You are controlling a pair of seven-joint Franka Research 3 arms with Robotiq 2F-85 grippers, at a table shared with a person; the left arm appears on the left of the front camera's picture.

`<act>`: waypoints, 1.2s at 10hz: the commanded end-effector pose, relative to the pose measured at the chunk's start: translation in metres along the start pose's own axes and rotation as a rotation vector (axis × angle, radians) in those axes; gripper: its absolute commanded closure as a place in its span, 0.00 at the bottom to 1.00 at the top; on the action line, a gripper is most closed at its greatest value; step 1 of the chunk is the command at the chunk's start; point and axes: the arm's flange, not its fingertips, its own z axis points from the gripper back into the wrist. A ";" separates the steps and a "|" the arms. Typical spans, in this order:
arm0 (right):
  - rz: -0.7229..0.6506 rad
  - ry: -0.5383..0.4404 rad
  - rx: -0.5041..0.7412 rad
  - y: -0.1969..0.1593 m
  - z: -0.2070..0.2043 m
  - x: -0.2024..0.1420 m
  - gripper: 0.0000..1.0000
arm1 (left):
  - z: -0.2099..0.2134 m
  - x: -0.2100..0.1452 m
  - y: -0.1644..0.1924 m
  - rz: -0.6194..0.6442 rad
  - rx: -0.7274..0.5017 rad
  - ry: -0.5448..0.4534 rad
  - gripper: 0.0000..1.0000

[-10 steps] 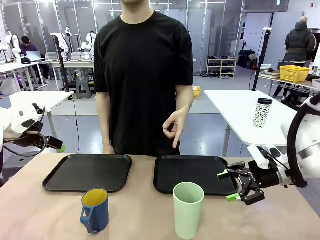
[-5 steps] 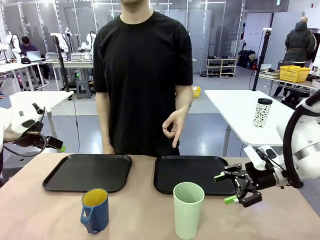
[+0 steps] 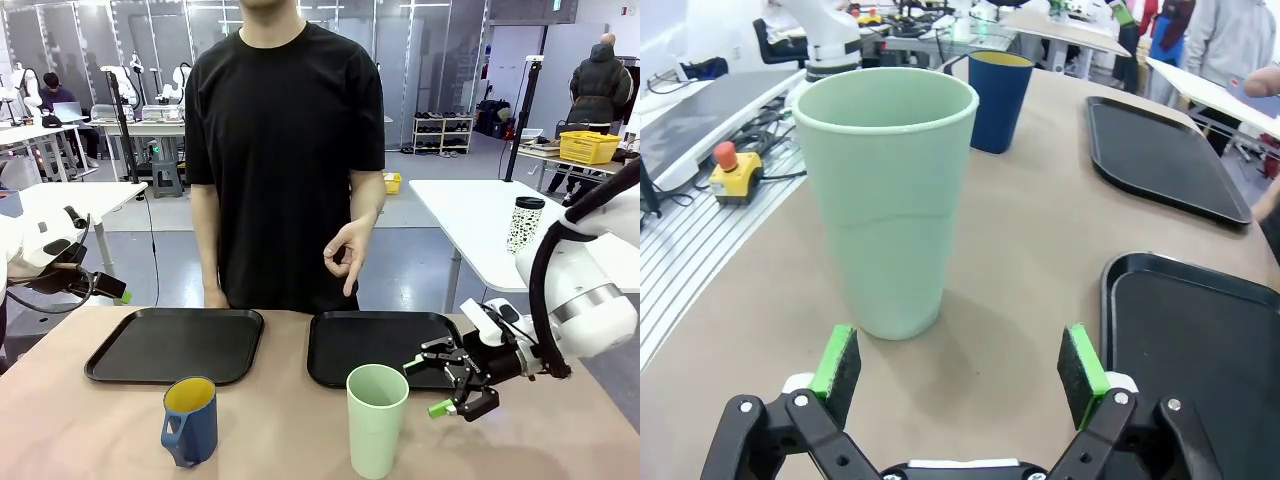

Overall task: Sort and store the cups by type.
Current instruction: Pick up the Reusable plastic cup.

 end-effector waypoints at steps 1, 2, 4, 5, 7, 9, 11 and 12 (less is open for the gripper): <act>-0.024 -0.001 0.084 -0.014 -0.004 -0.001 0.00 | 0.002 0.000 -0.001 -0.007 0.003 -0.002 0.00; -0.020 -0.012 0.112 -0.017 -0.008 -0.002 0.00 | 0.002 0.000 -0.001 -0.007 0.003 -0.002 0.00; -0.016 -0.020 0.148 -0.022 -0.022 -0.005 0.00 | 0.002 0.000 -0.001 -0.007 0.003 -0.002 0.00; -0.013 -0.029 0.166 -0.023 -0.029 -0.006 0.00 | 0.002 0.000 -0.001 -0.007 0.003 -0.002 0.00; -0.021 -0.053 0.201 -0.025 -0.043 -0.011 0.00 | 0.002 0.000 -0.001 -0.007 0.003 -0.002 0.00; -0.001 -0.078 0.261 -0.021 -0.055 -0.014 0.00 | 0.002 0.000 -0.001 -0.007 0.003 -0.002 0.00; 0.002 -0.106 0.324 -0.015 -0.063 -0.019 0.00 | 0.002 0.000 -0.001 -0.007 0.003 -0.002 0.00; 0.010 -0.123 0.331 -0.012 -0.067 -0.020 0.00 | 0.002 0.000 -0.001 -0.007 0.003 -0.002 0.00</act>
